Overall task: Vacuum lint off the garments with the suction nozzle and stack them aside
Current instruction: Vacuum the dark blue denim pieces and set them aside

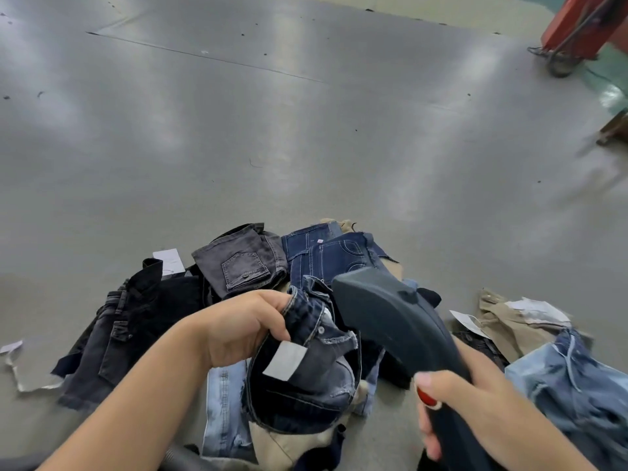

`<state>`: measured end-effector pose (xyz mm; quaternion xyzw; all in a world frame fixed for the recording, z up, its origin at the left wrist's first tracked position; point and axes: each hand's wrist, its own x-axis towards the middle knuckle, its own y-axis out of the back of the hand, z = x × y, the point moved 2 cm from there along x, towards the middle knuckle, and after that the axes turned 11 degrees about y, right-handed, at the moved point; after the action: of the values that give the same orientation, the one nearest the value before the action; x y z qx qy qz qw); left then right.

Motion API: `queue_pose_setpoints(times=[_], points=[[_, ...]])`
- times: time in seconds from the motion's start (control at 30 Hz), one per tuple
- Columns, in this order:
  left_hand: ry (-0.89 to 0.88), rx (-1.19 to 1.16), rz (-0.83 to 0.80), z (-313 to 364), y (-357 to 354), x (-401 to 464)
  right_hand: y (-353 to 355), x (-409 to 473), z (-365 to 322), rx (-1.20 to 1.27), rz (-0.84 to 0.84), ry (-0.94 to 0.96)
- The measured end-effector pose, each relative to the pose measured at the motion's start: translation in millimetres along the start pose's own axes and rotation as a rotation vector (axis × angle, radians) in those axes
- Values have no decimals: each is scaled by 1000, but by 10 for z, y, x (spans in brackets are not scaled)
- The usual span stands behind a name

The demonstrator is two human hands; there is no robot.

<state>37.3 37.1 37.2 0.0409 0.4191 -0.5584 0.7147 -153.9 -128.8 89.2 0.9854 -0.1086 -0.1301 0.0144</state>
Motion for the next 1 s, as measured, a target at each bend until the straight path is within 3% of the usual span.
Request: queue_pose_setpoints(times=[0.1,0.17,0.3,0.43,0.53,0.73,0.9,1.0], points=[[-13,8,11,9,-35,-4,-59,-18,45,-94,-105,-9],[-5,18,12,-6,-70,17,-145,7,42,-101,-80,3],[-77,-79,64,38,-90,-6,-151,75,10,53,148,144],[-259,-512,66,109,12,-70,-100,114,96,236,357,306],[-345,-622,25,175,-28,-103,-183,166,139,242,334,405],[-313,-783,-50,144,-287,-3,-398,284,131,139,184,436],[-383,-892,-126,173,-396,19,-418,371,179,145,216,436],[-421,-1048,-66,173,-386,75,-442,421,241,179,248,447]])
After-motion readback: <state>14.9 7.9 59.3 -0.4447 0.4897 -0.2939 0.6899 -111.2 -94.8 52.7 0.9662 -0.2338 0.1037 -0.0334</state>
